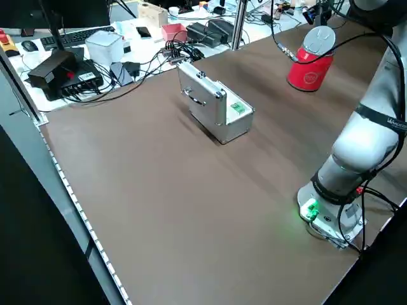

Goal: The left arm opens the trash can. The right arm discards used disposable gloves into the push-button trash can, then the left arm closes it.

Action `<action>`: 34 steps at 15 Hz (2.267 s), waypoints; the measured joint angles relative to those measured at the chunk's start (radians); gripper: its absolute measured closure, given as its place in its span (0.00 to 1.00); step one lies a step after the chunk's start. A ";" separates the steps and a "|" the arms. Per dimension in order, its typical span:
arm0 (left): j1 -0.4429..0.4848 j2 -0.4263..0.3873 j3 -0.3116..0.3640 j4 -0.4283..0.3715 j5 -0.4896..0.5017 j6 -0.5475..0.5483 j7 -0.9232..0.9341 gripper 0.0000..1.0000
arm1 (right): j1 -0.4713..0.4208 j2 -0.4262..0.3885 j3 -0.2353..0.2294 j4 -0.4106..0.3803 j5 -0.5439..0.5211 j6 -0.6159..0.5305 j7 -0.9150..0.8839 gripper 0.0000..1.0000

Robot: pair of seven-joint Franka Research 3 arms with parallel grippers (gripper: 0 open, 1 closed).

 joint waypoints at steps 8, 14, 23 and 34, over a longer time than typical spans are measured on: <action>-0.003 0.000 -0.044 0.000 0.000 0.000 0.000 0.00 | -0.053 -0.004 0.000 0.067 0.002 -0.156 0.009 0.57; -0.015 0.011 -0.163 -0.002 -0.025 0.000 -0.028 0.00 | -0.232 -0.012 -0.007 0.201 -0.100 -0.301 0.008 0.57; -0.160 0.065 -0.273 -0.002 -0.085 0.001 -0.534 0.68 | -0.390 -0.056 -0.009 0.308 -0.418 -0.303 0.008 0.52; -0.382 0.278 -0.274 0.082 -0.224 0.352 -0.945 0.99 | -0.418 -0.231 -0.067 0.320 -0.659 -0.365 0.006 0.01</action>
